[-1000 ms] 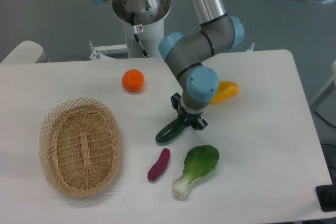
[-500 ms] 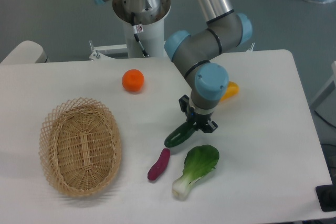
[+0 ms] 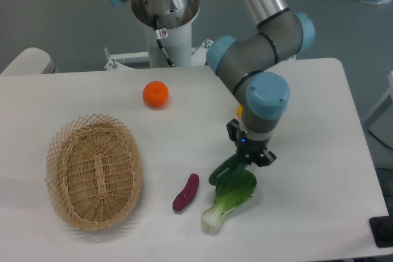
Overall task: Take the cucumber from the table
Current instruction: 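Lift the held cucumber and carry it past the bok choy, then hold the cucumber just above the table beside the bok choy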
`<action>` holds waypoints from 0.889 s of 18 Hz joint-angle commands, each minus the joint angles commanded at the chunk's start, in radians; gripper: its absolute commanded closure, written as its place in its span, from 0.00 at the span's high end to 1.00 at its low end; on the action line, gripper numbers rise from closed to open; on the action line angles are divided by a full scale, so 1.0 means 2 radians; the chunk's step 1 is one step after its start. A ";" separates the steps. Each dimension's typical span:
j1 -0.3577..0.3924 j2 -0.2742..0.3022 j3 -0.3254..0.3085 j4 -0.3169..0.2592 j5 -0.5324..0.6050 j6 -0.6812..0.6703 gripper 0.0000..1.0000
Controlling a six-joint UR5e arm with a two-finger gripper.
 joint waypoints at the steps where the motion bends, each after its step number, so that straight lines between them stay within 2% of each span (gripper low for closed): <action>1: 0.000 -0.009 0.021 -0.016 0.000 0.000 0.26; 2: 0.000 -0.018 0.037 -0.025 -0.001 -0.001 0.26; 7: 0.000 -0.052 0.089 -0.026 -0.009 -0.001 0.27; 16: -0.001 -0.094 0.130 -0.022 -0.003 0.000 0.27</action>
